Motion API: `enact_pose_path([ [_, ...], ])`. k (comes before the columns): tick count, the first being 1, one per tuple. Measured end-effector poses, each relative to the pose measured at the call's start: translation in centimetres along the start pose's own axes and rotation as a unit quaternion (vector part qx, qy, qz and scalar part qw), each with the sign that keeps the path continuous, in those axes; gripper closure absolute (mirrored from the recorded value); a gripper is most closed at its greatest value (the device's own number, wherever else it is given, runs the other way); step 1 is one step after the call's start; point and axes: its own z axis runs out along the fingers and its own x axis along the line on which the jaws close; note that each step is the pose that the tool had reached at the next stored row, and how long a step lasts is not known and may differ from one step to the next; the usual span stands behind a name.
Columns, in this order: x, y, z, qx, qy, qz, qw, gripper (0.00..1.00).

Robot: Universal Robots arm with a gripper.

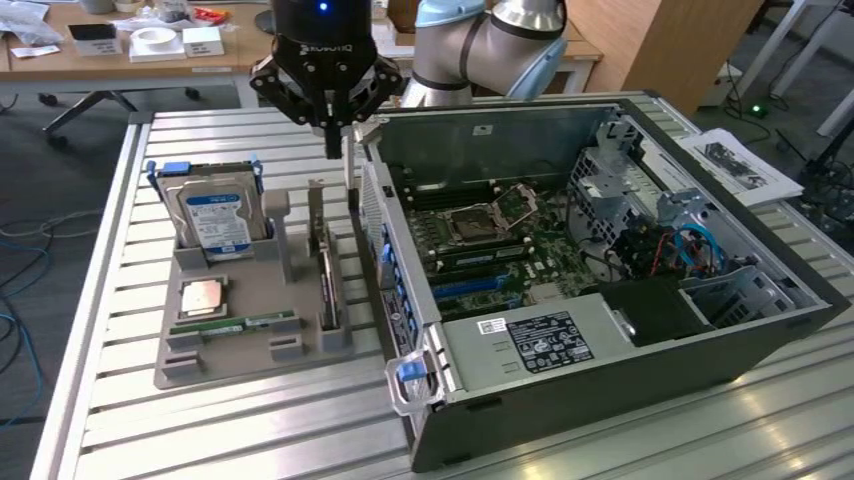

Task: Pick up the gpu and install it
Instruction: 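Reach for the gpu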

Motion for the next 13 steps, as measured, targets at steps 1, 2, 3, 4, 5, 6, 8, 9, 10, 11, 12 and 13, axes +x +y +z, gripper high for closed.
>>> enact_pose_path([
  [1,0.19,-0.02,0.00,0.0000,0.0000,0.000,1.0000,0.89],
  [2,0.37,-0.03,0.00,0.0000,0.0000,0.000,1.0000,0.89],
  [3,0.52,-0.04,0.00,0.0000,0.0000,0.000,1.0000,0.89],
  [4,0.65,-0.05,0.01,0.0000,0.0000,0.000,1.0000,0.89],
  [5,0.75,-0.06,0.01,0.0000,0.0000,0.000,1.0000,0.89],
  [6,0.80,-0.06,0.01,0.0000,0.0000,0.000,1.0000,0.89],
  [8,0.80,-0.06,0.01,0.0000,0.0000,0.000,1.0000,0.89],
  [9,0.80,-0.06,0.00,0.0000,0.0000,0.000,1.0000,0.89],
  [10,0.81,-0.06,0.00,0.0001,0.0000,0.000,1.0000,0.89],
  [11,0.81,-0.06,0.00,0.0000,0.0000,0.000,1.0000,0.89],
  [12,0.81,-0.06,0.00,0.0000,0.0000,0.000,1.0000,0.89],
  [13,0.84,-0.06,0.00,0.0001,0.0000,0.000,1.0000,0.89],
])
